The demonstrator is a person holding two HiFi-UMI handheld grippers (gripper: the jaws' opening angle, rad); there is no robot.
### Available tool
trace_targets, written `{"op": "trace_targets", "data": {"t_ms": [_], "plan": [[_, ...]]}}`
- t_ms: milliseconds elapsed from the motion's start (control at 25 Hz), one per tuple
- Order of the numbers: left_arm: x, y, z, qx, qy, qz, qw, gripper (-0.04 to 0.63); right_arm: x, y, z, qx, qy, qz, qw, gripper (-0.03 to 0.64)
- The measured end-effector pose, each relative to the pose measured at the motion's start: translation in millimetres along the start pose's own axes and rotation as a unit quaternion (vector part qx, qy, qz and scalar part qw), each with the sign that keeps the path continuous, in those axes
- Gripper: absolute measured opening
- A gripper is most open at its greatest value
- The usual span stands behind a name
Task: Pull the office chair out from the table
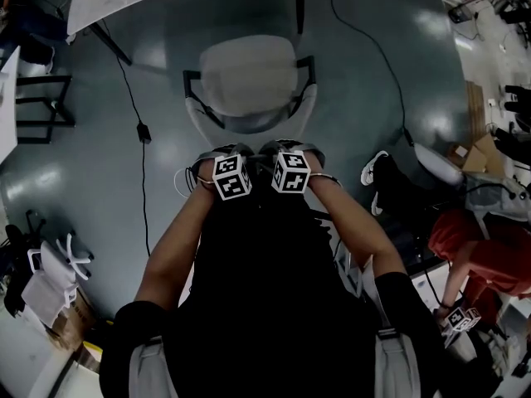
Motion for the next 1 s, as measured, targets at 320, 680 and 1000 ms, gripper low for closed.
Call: {"op": "trace_targets", "data": {"t_ms": [320, 680, 1000], "plan": [[-1, 11, 8, -0.010, 0.007, -0.006, 0.9999, 0.083, -6, -12, 5, 0.008, -0.001, 0.005, 1.000, 0.087], [0, 8, 10, -0.005, 0.027, 0.007, 0.9996, 0.095, -7, -7, 4, 0.009, -0.014, -0.001, 1.000, 0.089], [-1, 4, -7, -0.027, 0.067, 0.014, 0.9973, 0.124, -2, 1, -16, 0.035, -0.019, 0.007, 0.999, 0.100]]}}
Point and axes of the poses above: the fingertips, and each gripper's own axes: z forward along the fingers, y to its right, x out of its top, the point moved 7 cm from there along -z, backward along the fingers, and after that the axes turned 11 degrees about -y, right-handed, at the moved point
